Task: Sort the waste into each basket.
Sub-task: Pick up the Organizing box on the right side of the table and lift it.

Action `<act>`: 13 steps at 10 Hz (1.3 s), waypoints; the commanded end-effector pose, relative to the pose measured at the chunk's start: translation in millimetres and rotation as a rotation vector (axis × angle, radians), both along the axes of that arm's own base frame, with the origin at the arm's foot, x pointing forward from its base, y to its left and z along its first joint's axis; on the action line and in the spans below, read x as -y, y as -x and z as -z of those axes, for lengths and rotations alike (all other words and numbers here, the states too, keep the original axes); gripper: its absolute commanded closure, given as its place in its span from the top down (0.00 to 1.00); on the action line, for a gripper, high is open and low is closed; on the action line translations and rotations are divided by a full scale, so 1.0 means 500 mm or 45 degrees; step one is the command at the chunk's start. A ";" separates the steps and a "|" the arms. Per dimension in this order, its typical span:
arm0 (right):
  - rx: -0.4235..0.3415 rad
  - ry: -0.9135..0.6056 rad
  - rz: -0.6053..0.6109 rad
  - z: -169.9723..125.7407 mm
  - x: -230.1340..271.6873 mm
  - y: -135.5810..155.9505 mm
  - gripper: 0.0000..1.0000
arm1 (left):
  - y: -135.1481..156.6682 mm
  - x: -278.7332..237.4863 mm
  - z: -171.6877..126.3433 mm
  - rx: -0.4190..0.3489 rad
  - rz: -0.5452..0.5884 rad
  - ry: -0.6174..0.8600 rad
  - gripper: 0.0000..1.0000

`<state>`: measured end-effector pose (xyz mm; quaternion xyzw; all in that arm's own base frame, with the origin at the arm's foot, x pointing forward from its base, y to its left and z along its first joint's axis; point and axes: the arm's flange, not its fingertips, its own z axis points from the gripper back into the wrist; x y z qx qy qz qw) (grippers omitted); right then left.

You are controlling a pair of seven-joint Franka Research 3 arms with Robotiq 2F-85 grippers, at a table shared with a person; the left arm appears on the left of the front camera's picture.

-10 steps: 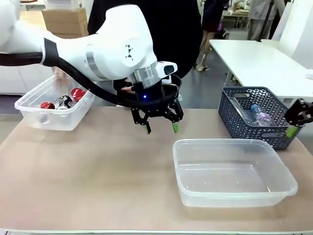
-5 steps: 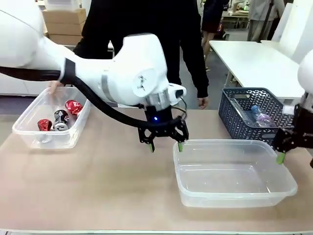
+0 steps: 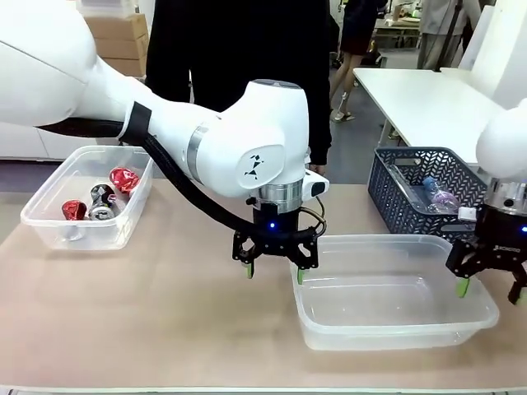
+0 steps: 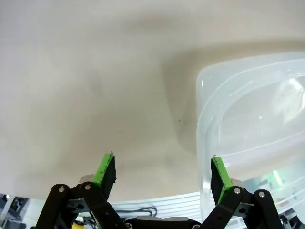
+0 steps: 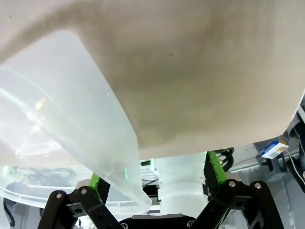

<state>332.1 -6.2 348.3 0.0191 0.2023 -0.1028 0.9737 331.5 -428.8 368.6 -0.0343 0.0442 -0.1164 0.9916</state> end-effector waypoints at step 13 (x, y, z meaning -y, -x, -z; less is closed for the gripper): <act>0.051 -0.033 -0.083 -0.061 -0.064 0.044 0.00 | -0.025 -0.050 -0.045 -0.022 0.008 0.084 0.00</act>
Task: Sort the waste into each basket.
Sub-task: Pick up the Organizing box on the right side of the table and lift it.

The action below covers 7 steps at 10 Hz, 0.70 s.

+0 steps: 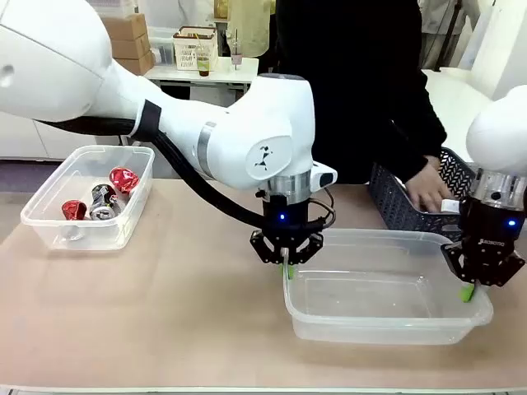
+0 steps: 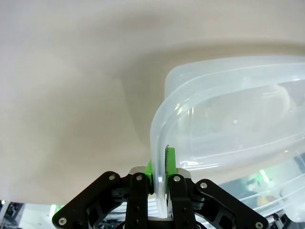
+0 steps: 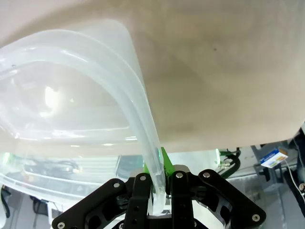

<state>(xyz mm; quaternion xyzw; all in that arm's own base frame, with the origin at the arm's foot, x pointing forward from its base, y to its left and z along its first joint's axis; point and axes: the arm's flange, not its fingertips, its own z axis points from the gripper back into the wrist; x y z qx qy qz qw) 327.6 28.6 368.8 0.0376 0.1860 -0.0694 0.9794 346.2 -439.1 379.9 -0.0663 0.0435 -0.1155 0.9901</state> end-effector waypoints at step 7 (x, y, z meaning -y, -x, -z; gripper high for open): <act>0.067 0.002 -0.082 -0.225 -0.240 -0.166 0.00 | -0.006 -0.372 -0.210 0.544 -0.585 0.069 0.00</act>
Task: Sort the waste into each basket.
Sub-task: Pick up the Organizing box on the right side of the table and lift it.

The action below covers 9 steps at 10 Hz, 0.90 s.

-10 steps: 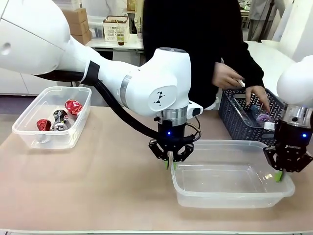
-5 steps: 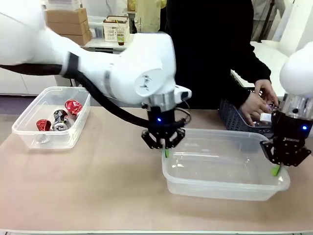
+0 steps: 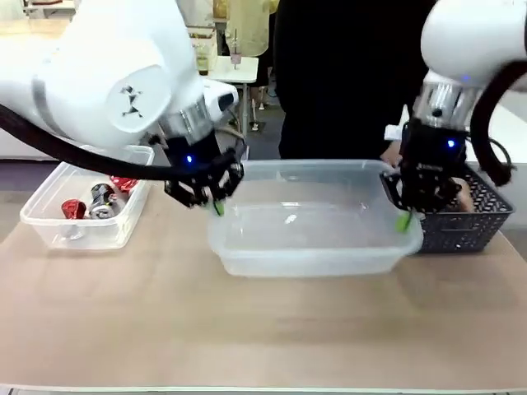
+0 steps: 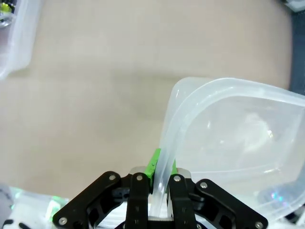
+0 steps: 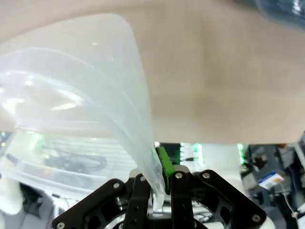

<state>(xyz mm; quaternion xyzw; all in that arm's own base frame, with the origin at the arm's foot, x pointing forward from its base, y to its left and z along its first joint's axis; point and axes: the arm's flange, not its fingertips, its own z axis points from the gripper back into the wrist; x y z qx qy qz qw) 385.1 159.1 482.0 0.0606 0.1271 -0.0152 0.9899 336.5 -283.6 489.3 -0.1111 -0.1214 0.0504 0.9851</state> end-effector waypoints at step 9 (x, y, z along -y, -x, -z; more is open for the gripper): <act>-0.043 -0.067 0.023 -0.005 -0.101 -0.126 0.00 | -0.087 -0.109 -0.041 0.199 -0.176 -0.006 0.00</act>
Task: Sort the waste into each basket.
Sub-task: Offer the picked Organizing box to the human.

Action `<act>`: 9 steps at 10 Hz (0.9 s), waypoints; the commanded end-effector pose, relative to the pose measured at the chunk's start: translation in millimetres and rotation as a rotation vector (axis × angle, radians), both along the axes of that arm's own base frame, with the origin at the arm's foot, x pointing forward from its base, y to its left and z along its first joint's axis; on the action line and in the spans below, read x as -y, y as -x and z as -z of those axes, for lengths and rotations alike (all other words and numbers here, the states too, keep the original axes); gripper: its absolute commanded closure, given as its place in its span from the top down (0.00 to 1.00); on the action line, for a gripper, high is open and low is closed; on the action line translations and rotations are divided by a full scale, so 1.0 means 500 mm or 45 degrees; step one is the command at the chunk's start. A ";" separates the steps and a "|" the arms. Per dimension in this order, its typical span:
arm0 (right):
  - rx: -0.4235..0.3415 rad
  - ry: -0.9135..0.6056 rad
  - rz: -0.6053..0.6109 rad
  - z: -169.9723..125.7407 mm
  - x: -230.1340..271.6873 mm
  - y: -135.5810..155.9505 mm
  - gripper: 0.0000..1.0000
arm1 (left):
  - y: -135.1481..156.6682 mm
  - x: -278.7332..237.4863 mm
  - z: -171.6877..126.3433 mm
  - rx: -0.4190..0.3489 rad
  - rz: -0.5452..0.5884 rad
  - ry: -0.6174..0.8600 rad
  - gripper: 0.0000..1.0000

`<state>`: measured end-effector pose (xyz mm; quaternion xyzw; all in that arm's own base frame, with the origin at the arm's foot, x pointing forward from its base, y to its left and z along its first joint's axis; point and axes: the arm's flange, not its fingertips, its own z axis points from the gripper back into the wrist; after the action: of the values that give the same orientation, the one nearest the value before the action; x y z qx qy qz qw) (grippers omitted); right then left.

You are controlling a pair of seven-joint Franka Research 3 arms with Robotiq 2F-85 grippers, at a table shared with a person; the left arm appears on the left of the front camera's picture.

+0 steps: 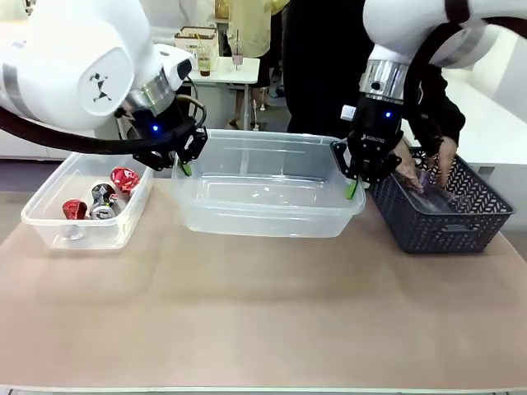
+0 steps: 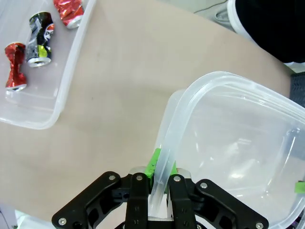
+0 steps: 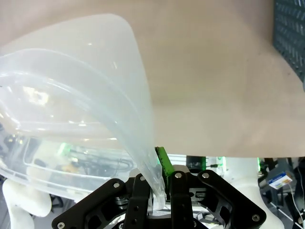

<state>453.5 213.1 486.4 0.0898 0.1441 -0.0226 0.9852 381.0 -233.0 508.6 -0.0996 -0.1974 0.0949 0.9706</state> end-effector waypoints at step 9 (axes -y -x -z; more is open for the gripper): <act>0.001 0.006 -0.003 0.004 0.007 0.011 0.00 | 0.002 -0.008 -0.003 0.019 -0.036 0.017 0.00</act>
<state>453.2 213.6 486.8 0.0898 0.1437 -0.0221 0.9853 381.4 -232.6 508.0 -0.0992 -0.1968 0.0955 0.9707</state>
